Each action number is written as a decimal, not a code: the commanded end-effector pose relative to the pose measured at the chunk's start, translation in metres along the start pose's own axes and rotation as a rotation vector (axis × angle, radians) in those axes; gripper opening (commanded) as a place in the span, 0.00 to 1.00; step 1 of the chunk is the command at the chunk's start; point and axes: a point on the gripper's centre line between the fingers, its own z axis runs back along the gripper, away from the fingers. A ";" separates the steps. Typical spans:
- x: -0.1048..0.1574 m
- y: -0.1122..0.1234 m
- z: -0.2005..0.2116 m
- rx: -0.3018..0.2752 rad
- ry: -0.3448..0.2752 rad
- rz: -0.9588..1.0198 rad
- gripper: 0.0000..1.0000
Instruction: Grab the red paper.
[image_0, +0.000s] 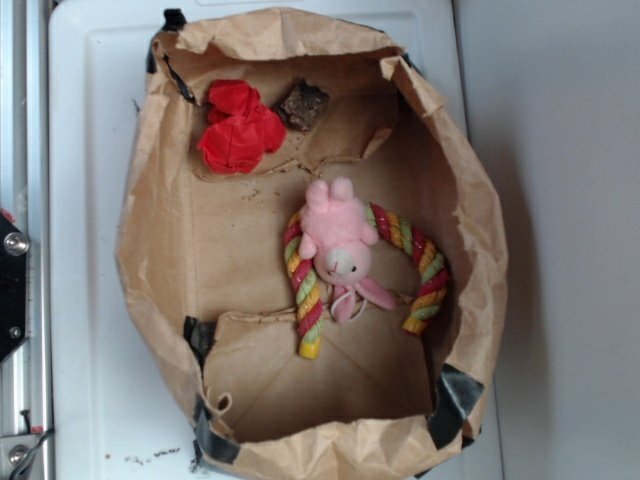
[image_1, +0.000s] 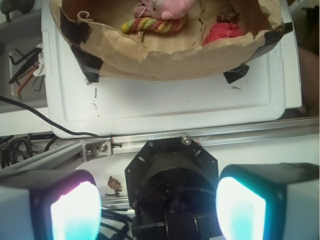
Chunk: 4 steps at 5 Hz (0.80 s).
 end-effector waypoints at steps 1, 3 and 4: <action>0.000 0.000 0.000 0.000 0.000 0.000 1.00; 0.006 0.012 0.004 0.041 -0.075 -0.006 1.00; 0.007 0.023 -0.003 0.036 -0.103 -0.058 1.00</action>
